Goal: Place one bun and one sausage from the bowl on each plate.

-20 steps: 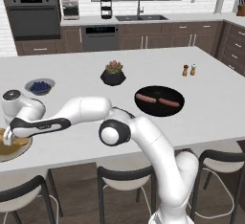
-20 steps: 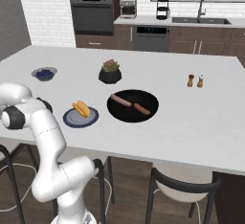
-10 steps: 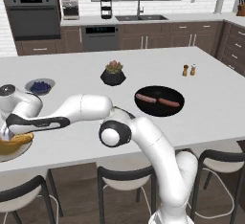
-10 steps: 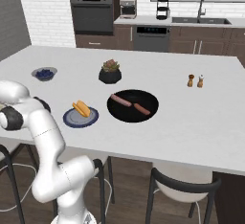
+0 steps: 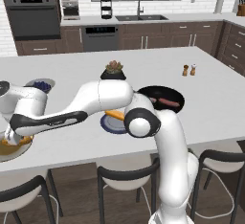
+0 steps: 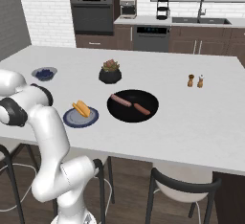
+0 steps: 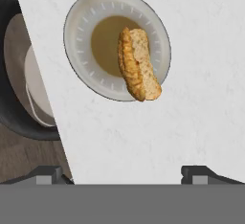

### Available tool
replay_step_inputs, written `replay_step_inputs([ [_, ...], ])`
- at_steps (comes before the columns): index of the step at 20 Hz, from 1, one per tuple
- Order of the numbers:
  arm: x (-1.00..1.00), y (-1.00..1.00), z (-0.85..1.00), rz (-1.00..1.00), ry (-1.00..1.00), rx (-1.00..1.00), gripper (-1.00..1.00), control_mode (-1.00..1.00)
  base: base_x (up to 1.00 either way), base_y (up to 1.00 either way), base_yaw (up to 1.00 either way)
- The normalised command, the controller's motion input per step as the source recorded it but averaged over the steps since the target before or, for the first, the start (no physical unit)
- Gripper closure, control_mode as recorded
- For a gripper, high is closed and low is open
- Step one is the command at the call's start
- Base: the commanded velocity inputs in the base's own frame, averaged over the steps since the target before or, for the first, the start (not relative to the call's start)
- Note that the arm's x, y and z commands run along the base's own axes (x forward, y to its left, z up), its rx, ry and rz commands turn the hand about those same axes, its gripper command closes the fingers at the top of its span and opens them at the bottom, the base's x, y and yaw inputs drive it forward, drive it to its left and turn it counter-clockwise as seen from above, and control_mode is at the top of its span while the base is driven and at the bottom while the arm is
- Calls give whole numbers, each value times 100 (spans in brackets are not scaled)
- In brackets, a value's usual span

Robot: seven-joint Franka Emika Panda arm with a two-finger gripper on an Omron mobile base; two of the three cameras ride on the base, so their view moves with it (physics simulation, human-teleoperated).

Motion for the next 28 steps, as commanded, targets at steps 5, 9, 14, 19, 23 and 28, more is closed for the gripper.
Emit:
replay_step_inputs([
  [5, -10, -100, 33, 0, 2, 0, -100, -100, 0, 0, 0],
  [9, 0, -100, 48, -1, 12, 0, -100, -100, 0, 0, 0],
  [14, 3, -100, 40, -13, 13, 0, -100, -100, 0, 0, 0],
  [19, 0, -100, 22, -26, 15, 1, -100, -100, 0, 0, 0],
  [23, -3, -100, 0, -24, 3, 11, -100, -100, 0, 0, 0],
  [28, -18, -100, 12, -17, -4, 11, -100, -100, 0, 0, 0],
])
